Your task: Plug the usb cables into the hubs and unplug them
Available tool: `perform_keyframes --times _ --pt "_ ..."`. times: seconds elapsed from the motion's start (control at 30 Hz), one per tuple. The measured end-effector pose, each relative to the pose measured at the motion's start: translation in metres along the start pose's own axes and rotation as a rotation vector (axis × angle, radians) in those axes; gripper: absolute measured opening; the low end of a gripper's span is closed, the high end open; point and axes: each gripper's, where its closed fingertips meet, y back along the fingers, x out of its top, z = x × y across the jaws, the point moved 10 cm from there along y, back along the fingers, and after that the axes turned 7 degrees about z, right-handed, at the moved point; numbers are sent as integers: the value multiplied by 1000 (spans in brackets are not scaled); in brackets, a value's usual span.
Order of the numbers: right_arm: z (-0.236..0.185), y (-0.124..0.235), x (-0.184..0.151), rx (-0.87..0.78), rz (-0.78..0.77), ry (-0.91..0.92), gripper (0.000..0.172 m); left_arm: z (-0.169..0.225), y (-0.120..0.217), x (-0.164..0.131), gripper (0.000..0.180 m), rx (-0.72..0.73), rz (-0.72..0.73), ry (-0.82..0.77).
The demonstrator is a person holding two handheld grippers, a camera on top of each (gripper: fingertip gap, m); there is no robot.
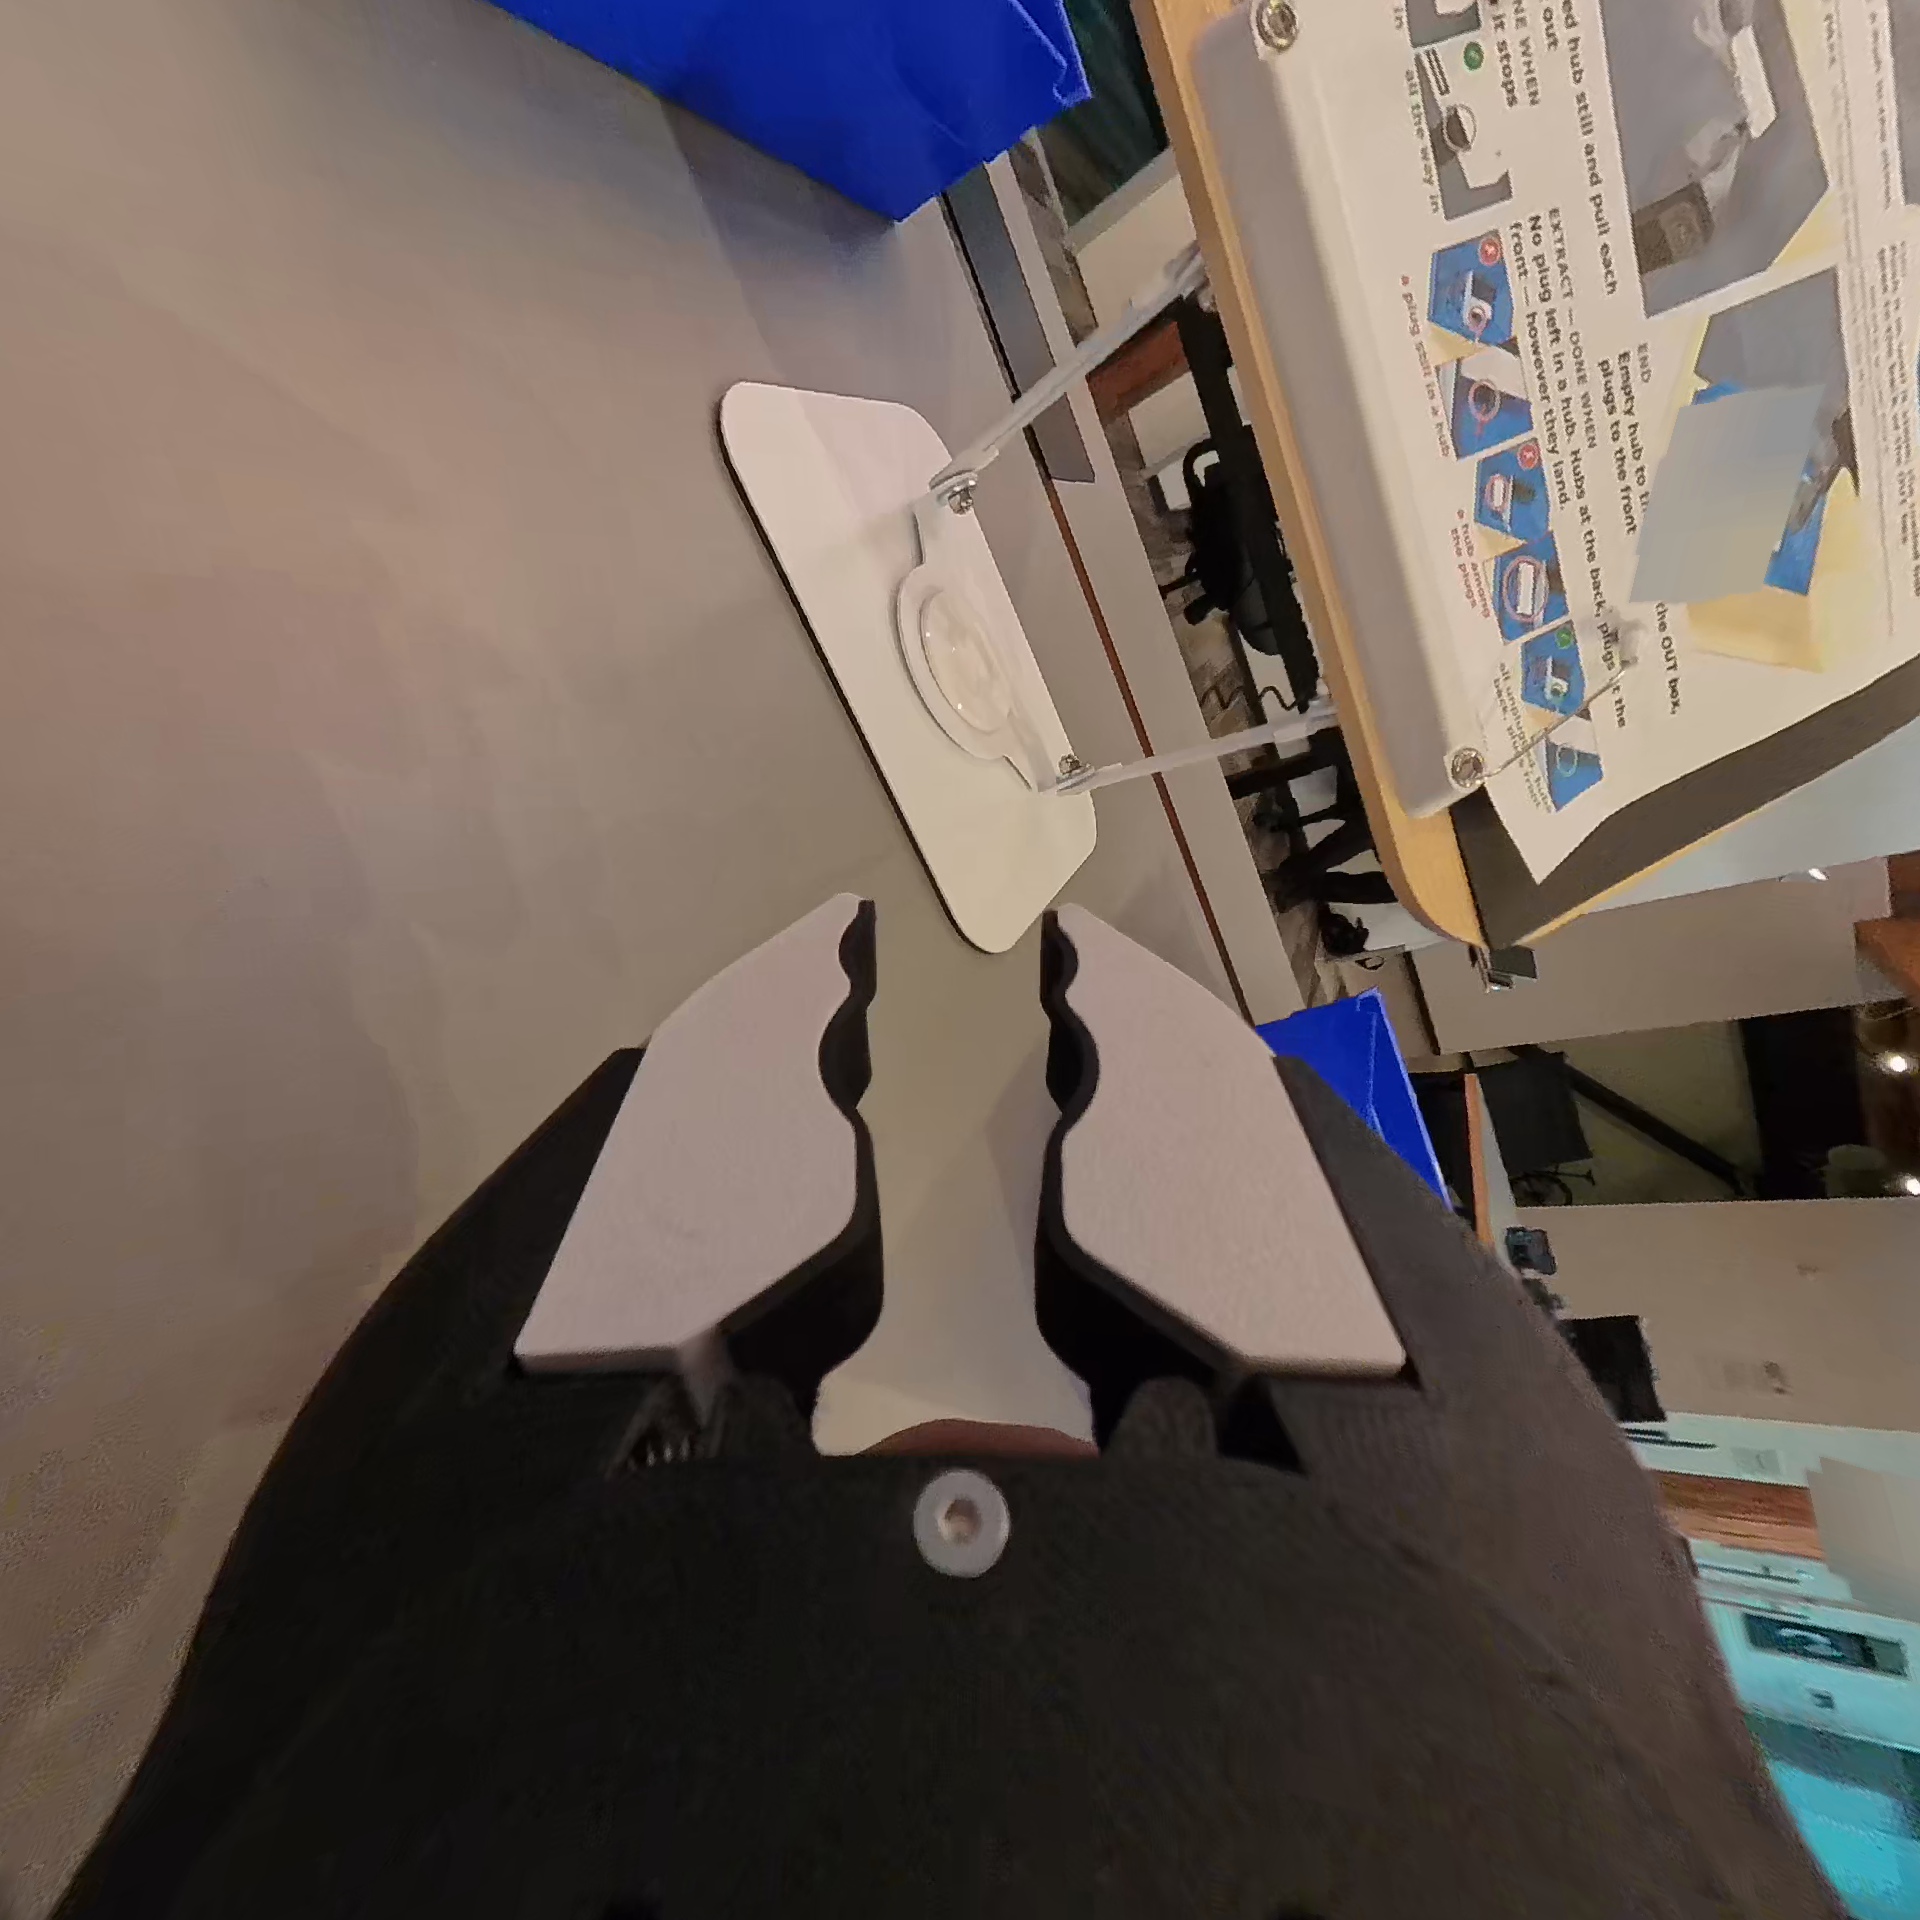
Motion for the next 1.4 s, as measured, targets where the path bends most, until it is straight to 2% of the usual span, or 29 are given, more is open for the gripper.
perform_keyframes --times 0.17,0.33,0.43,0.63,0.8,0.9,0.93,0.97,1.03,1.23,1.33,1.4 --pt "7 1 -8 -17 23 -83 36 -13 29 -17 68 132 13 57" --pt "17 2 -21 -34 52 -244 38 -37 62 -38 58 380 19 112" --pt "22 2 -26 -86 48 -281 35 -43 70 -46 54 410 20 129" --pt "26 -2 -31 -137 17 -304 36 -36 57 -40 51 359 16 61" --pt "27 -2 -33 -147 41 -332 37 -38 63 -47 41 439 13 74" --pt "29 2 -33 -145 92 -346 18 -42 70 -54 25 522 -25 68" --pt "29 5 -33 -136 115 -358 2 -44 73 -58 15 553 -45 68" --pt "31 7 -33 -130 139 -365 0 -46 77 -61 0 591 -61 60" --pt "34 11 -33 -143 164 -382 0 -51 86 -70 0 677 -85 70" --pt "38 14 -39 -181 181 -422 3 -66 119 -118 0 916 -103 246" --pt "37 15 -41 -235 156 -388 23 -71 135 -141 18 1015 -87 312" --pt "36 15 -43 -245 164 -404 21 -74 143 -152 38 1089 -86 338"
